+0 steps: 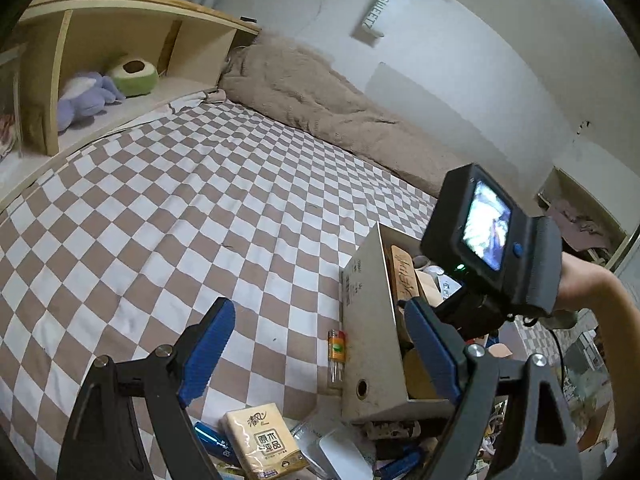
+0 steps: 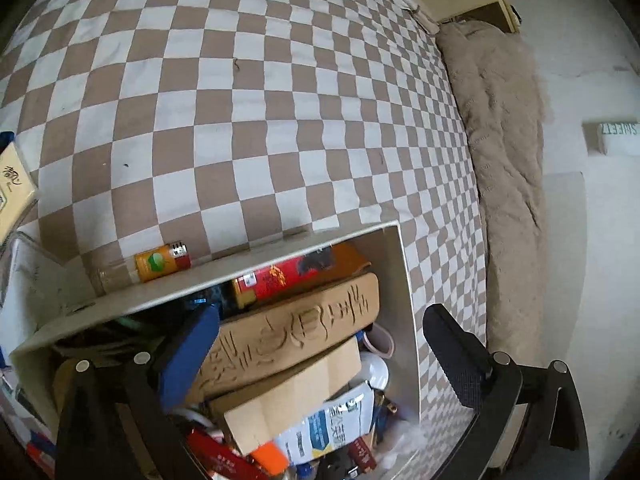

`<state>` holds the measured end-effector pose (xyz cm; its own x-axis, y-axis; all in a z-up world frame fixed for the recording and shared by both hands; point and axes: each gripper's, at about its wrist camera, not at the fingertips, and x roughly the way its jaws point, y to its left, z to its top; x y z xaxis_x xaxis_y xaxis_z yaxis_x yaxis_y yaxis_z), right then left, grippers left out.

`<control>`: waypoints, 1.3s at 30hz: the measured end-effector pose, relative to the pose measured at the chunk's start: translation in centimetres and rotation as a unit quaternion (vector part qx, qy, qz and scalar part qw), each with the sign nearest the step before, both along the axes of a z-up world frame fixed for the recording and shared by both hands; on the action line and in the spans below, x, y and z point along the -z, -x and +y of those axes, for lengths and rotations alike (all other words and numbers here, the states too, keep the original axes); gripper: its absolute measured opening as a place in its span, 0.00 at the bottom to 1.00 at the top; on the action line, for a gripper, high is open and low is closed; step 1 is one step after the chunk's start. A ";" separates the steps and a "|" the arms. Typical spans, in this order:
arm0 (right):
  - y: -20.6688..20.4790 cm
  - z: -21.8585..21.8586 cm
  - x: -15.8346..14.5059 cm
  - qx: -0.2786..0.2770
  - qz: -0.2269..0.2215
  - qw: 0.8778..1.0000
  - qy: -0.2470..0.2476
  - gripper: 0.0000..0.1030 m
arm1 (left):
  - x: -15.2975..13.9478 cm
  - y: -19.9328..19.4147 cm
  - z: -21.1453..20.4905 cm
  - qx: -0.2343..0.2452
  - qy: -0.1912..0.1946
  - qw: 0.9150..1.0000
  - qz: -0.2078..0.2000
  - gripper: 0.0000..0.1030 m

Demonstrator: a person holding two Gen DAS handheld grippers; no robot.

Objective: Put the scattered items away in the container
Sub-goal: 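Carry the wooden lid and red lighter over the white box and release, then withdraw both tools from the box back toward the scattered items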

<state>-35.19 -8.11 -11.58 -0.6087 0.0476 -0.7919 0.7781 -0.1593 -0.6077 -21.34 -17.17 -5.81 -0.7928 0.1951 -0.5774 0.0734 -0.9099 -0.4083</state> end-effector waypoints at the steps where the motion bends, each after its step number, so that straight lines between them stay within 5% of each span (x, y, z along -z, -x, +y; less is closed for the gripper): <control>1: -0.2 0.3 -0.3 0.003 0.000 1.000 0.005 0.99 | -0.1 0.0 0.2 0.002 0.003 1.000 0.001 0.85; 9: -1.3 2.9 -2.8 0.047 0.020 0.997 0.059 0.99 | -0.9 -0.2 1.5 0.014 0.018 1.000 0.013 0.85; 17: -3.5 7.0 -6.5 0.140 0.005 0.971 0.191 0.99 | -1.8 -0.8 3.5 0.021 0.056 0.998 0.024 0.85; 21: -4.9 8.7 -7.2 0.171 0.005 0.959 0.226 0.99 | -2.2 -1.0 4.8 0.031 0.067 0.997 0.033 0.97; 27: -8.2 11.7 -8.0 0.224 0.006 0.928 0.297 0.99 | -2.8 -1.4 6.8 0.048 0.082 0.994 0.045 1.00; 39: -11.9 18.8 -8.7 0.315 0.047 0.843 0.434 0.99 | -2.2 -1.4 10.1 0.065 0.120 0.990 0.035 1.00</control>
<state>-23.27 10.72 -2.83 -0.7412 -0.1872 -0.6446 0.3279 -0.9389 -0.1045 -19.95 -7.10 -3.60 -0.8102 0.1620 -0.5634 -0.0713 -0.9812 -0.1795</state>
